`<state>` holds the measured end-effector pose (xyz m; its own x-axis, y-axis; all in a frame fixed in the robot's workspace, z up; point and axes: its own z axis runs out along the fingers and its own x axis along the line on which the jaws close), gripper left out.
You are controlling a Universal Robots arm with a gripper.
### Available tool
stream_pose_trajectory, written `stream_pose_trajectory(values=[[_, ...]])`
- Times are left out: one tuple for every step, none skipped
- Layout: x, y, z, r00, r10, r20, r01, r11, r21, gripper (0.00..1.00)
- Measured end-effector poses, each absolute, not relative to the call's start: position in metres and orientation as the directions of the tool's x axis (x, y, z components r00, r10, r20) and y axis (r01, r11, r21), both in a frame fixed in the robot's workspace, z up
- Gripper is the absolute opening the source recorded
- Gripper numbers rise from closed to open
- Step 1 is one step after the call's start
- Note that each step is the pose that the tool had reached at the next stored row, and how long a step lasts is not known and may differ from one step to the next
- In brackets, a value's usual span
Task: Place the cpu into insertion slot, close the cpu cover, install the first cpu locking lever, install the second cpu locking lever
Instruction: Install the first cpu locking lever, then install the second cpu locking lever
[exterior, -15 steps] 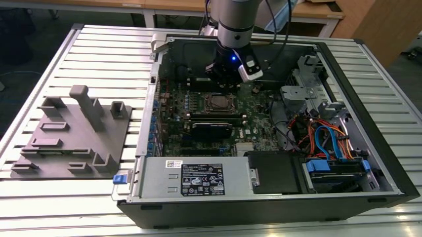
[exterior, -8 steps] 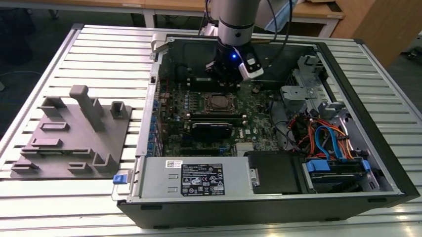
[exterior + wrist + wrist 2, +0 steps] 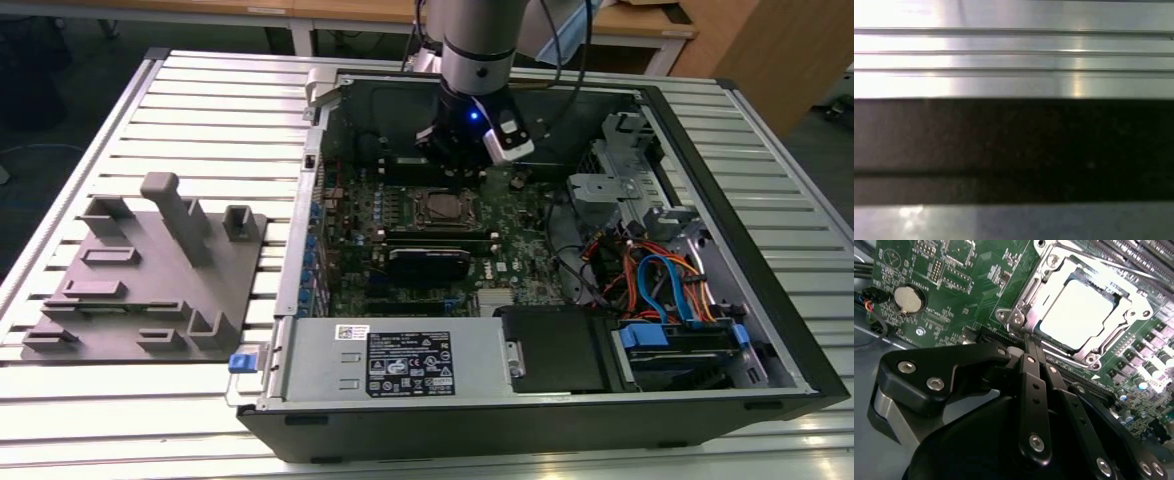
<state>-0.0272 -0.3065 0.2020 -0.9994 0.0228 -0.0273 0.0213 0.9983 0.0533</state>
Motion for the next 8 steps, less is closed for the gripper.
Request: stream_pose_trajectory(values=[[-0.0272, -0.3069, 0.202, -0.999, 0.023, -0.027, 0.021, 0.998, 0.053, 0.1], [-0.0272, -0.3073, 0.202, -0.999, 0.023, -0.027, 0.021, 0.998, 0.053, 0.1], [-0.0273, -0.3075, 0.202, -0.999, 0.023, -0.027, 0.021, 0.998, 0.053, 0.1], [-0.0272, -0.3076, 0.202, -0.999, 0.023, -0.027, 0.021, 0.998, 0.053, 0.1], [-0.0272, -0.3078, 0.202, -0.999, 0.023, -0.027, 0.021, 0.998, 0.053, 0.1], [-0.0272, -0.3081, 0.202, -0.999, 0.023, -0.027, 0.021, 0.998, 0.053, 0.1], [-0.0272, -0.3083, 0.202, -0.999, 0.023, -0.027, 0.021, 0.998, 0.053, 0.1], [-0.0272, -0.3084, 0.2019, -0.999, 0.023, -0.027, 0.021, 0.998, 0.053, 0.1]])
